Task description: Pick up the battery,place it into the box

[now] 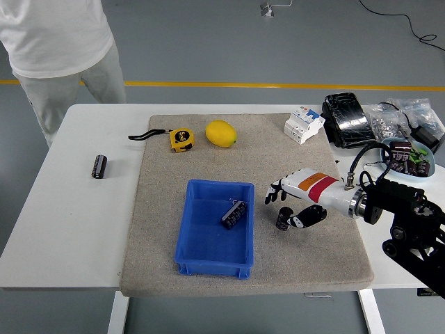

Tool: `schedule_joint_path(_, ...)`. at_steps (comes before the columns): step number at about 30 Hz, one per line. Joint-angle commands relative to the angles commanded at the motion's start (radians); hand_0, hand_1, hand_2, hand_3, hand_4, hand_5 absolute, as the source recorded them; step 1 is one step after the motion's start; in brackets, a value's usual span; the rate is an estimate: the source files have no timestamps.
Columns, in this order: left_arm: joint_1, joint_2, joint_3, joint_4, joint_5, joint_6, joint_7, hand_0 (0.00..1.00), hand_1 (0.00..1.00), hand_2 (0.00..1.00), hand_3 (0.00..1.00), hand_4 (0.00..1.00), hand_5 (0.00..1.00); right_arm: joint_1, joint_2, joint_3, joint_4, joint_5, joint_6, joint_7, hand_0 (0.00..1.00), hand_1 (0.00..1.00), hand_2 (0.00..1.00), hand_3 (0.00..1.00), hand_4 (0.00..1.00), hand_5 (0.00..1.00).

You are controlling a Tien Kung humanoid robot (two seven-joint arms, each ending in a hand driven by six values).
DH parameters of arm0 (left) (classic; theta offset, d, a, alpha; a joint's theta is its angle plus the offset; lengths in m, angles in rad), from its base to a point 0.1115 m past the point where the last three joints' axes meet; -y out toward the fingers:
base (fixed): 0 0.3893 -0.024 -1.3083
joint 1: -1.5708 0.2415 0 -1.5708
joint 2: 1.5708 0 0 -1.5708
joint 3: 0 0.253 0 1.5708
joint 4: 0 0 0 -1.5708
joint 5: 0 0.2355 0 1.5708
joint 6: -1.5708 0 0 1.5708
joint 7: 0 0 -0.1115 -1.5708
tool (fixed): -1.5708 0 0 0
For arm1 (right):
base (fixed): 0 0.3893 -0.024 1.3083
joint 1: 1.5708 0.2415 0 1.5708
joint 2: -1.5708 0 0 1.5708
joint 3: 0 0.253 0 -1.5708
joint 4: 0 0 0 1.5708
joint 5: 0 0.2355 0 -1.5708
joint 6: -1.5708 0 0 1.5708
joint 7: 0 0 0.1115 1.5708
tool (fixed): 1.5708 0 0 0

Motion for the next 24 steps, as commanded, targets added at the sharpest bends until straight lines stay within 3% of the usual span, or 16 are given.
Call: schedule_joint_path(24,0.003,-0.003,-0.024,-0.004,0.041,0.002,0.019,0.759,0.684,0.703,0.631,0.701,0.601,-0.003,0.043,-0.053,-0.098,0.035,-0.038,0.033,0.502,0.503,0.599,0.614,0.744,0.023)
